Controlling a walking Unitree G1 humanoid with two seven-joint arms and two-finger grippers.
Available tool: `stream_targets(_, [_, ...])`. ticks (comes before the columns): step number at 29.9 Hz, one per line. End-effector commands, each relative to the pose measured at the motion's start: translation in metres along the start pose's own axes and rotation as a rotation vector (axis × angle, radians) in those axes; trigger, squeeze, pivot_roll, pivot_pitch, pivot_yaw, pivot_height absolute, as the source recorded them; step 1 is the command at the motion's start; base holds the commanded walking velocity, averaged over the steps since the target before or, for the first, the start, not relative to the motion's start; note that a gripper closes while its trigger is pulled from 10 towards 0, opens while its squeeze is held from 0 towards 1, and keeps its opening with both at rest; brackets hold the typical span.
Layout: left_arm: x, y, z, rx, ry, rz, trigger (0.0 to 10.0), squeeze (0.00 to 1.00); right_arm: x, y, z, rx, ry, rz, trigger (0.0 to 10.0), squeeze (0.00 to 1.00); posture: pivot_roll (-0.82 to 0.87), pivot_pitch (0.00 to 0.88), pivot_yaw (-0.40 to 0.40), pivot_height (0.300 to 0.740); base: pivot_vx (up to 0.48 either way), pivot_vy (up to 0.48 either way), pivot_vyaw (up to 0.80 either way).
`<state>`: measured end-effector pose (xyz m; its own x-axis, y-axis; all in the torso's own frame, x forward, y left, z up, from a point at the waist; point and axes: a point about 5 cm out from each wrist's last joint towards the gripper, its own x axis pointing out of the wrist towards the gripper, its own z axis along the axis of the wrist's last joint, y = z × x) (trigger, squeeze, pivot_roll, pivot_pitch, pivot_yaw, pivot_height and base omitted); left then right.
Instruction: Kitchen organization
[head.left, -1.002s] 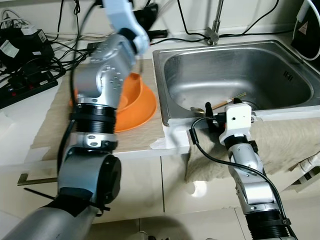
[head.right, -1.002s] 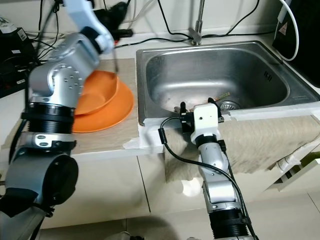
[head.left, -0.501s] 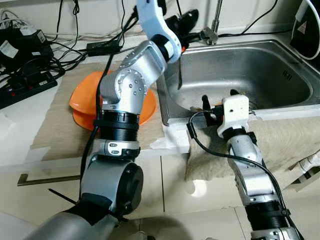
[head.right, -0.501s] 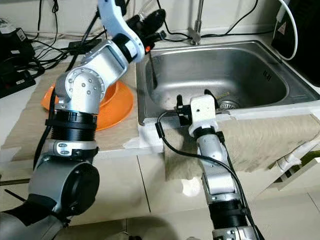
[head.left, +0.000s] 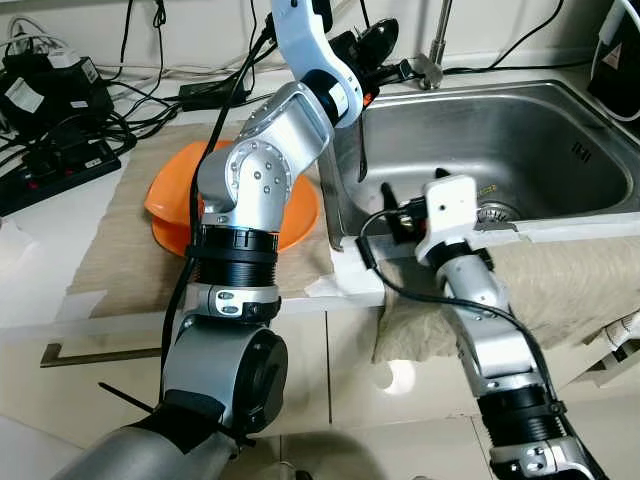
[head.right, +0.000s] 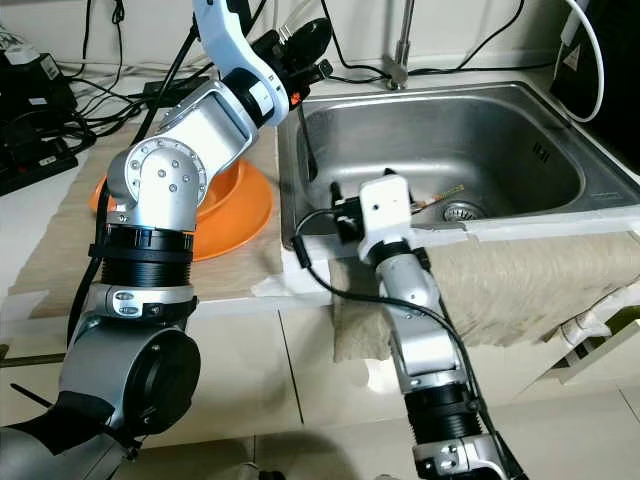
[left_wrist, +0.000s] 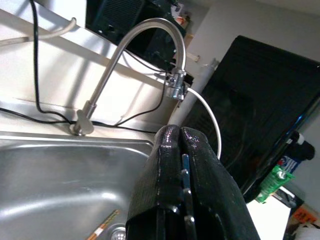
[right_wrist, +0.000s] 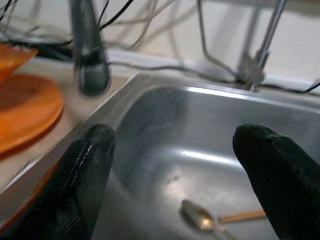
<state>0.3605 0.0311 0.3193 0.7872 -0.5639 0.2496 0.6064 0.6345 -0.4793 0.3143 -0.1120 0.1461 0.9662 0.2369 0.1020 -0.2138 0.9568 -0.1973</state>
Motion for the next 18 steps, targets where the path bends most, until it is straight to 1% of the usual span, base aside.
stream_targets(1, [-0.0009, -0.0020, -0.0001, 0.022, -0.010, 0.004, 0.0, 0.00, -0.0026, 0.0036, -0.0008, 0.010, 0.012, 0.019, 10.0, 0.00, -0.03, 0.000, 0.082, 0.740, 0.000, 0.000, 0.00])
stream_targets(7, [-0.0008, -0.0023, -0.0012, 0.018, -0.003, 0.004, 0.0, 0.00, -0.0072, 0.0070, -0.0050, 0.013, 0.033, 0.035, 10.0, 0.00, -0.04, 0.000, 0.088, 0.740, 0.000, 0.000, 0.00])
stream_targets(12, [0.0002, -0.0074, -0.0020, -0.006, 0.004, -0.012, 0.0, 0.00, -0.0049, 0.0103, -0.0005, 0.021, 0.026, 0.049, 10.0, 0.00, -0.04, 0.000, 0.088, 0.740, 0.000, 0.000, 0.00])
stream_targets(16, [0.0001, -0.0081, -0.0032, -0.008, 0.006, -0.013, 0.0, 0.00, -0.0037, 0.0113, 0.0016, 0.019, 0.019, 0.060, 10.0, 0.00, -0.04, 0.000, 0.087, 0.740, 0.000, 0.000, 0.00])
stream_targets(17, [0.0000, -0.0084, -0.0037, -0.008, 0.007, -0.014, 0.0, 0.00, -0.0036, 0.0124, 0.0027, 0.019, 0.014, 0.068, 10.0, 0.84, -0.04, 0.000, 0.086, 0.740, 0.000, 0.000, 0.00])
stream_targets(18, [0.0000, -0.0087, -0.0040, -0.009, 0.007, -0.014, 0.0, 0.00, -0.0036, 0.0133, 0.0036, 0.020, 0.011, 0.075, 10.0, 1.00, -0.03, 0.000, 0.085, 0.740, 0.000, 0.000, 0.00])
